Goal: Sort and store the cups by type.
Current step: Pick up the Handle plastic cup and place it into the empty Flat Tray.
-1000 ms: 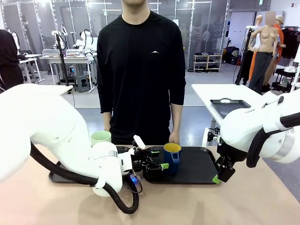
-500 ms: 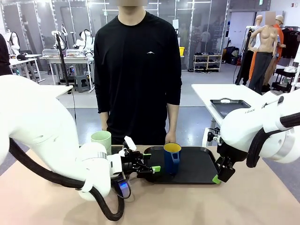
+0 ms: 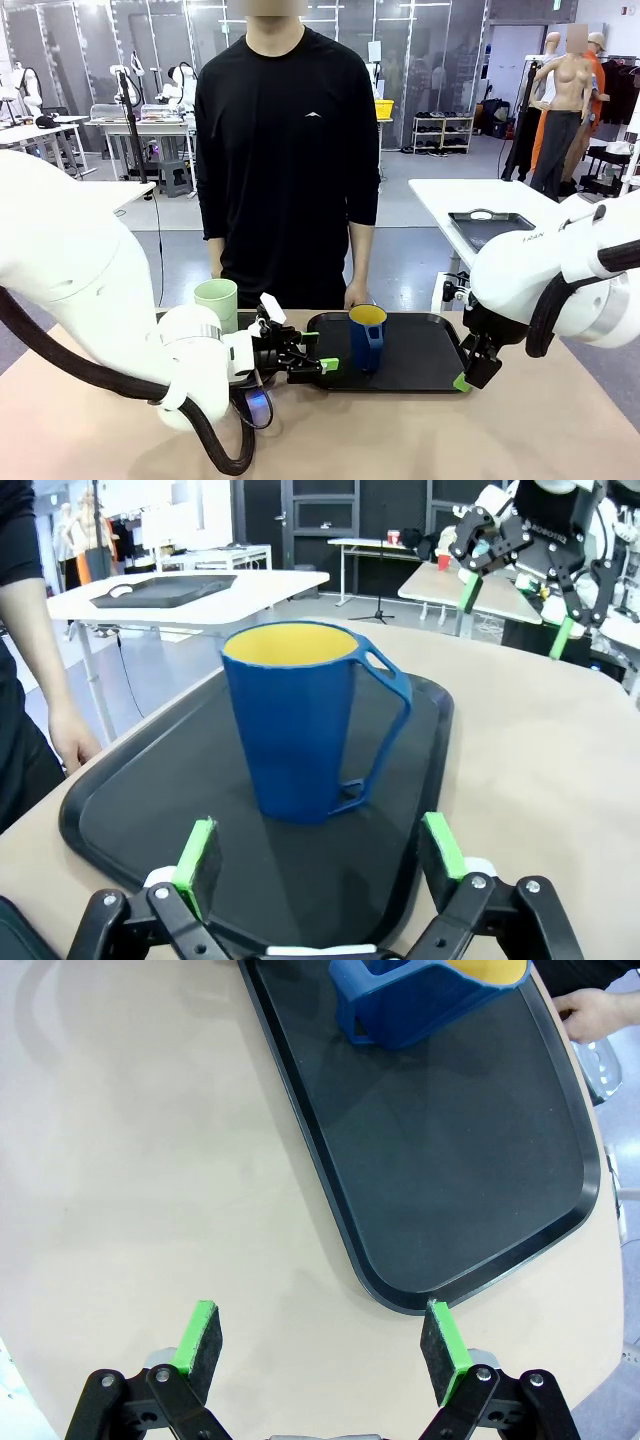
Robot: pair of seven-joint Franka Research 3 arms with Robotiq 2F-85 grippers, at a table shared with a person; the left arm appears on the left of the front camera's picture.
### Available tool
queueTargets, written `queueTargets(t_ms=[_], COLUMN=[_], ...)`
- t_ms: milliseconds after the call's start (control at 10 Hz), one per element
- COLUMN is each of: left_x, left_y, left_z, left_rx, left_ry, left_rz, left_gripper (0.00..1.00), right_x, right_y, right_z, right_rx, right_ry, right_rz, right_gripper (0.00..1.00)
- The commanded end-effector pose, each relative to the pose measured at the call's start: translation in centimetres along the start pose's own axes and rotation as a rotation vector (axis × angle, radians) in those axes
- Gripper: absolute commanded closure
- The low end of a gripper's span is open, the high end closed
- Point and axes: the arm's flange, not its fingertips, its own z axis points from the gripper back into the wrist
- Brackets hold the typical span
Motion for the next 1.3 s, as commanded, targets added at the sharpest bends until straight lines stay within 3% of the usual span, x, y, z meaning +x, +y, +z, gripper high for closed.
queueTargets(t_ms=[0,600,1000,1200], left_x=[-0.1,0.1,2.3,3.1], left_y=[0.1,0.1,-3.5,-4.4], left_z=[-0.3,-0.1,6.2,9.7], left_rx=[0.004,0.000,-0.097,-0.072], left_ry=[0.003,0.004,0.165,0.274], left_rz=[-0.027,-0.011,-0.035,-0.080], left_gripper=[0.00,0.00,0.00,0.00], right_x=[-0.1,-0.1,-0.1,-0.1], right_y=[0.0,0.0,0.0,0.0], right_z=[-0.1,-0.1,-0.1,-0.1], right_rx=[-0.009,-0.009,-0.009,-0.009], right_ry=[0.001,0.001,0.001,0.001], right_rz=[0.006,0.006,0.006,0.006], right_gripper=[0.00,0.00,0.00,0.00])
